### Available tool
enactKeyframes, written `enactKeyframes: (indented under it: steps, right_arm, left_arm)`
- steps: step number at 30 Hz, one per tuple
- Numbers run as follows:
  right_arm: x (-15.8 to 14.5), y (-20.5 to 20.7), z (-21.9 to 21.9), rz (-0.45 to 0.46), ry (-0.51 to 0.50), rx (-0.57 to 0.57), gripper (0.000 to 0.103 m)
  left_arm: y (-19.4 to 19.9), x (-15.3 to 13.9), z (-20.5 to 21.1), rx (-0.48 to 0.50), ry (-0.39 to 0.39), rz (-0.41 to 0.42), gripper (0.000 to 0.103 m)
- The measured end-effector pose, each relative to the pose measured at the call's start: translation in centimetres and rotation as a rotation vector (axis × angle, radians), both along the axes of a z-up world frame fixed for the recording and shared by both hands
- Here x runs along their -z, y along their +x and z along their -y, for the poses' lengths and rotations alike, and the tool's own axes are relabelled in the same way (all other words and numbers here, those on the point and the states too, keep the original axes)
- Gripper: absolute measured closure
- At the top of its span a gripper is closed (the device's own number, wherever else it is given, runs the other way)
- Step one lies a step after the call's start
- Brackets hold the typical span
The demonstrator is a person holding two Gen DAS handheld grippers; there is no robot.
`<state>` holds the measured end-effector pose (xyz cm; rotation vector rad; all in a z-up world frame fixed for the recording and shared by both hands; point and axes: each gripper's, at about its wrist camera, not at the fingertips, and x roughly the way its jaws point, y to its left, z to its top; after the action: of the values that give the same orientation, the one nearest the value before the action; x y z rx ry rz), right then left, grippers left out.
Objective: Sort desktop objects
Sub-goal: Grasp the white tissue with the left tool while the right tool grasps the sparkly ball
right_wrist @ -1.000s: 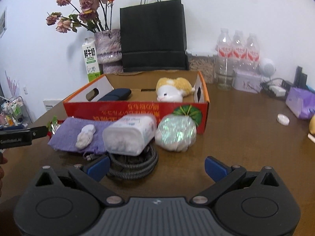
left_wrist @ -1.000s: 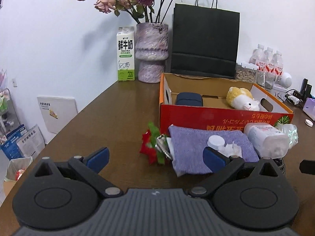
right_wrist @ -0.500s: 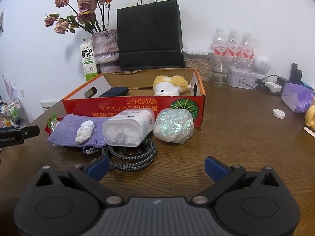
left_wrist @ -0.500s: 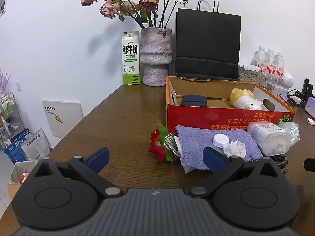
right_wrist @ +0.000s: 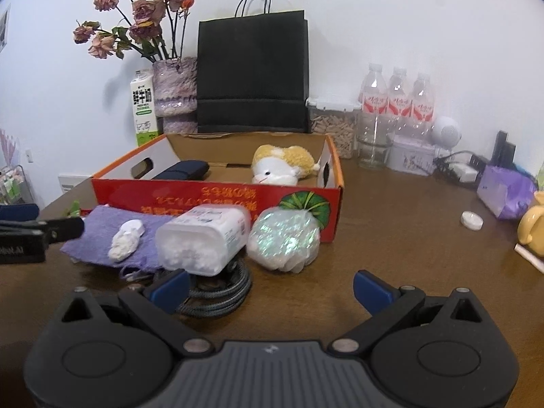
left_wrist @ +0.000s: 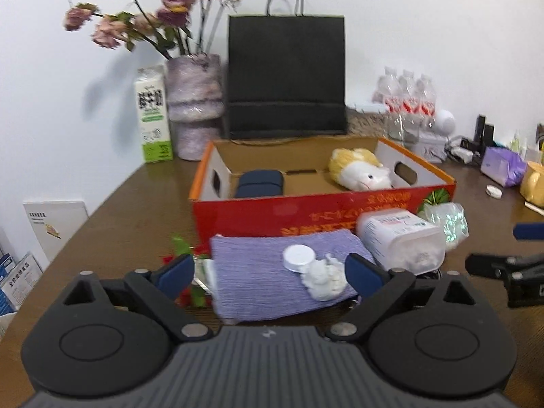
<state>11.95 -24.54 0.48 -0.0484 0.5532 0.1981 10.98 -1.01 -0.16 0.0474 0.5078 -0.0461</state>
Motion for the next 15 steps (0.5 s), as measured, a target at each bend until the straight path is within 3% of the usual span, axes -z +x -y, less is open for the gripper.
enactKeyframes:
  steps: [11,15]
  right_arm:
    - [1.2,4.9,0.4,-0.029,-0.032,0.010,0.009]
    - [1.7,6.0,0.4,-0.039,-0.024,-0.015,0.010]
  left_arm:
    - [2.6,1.4,1.4,0.039,-0.020,-0.099,0.030]
    - [3.4,1.8,1.7,0.057,-0.037,-0.140,0.045]
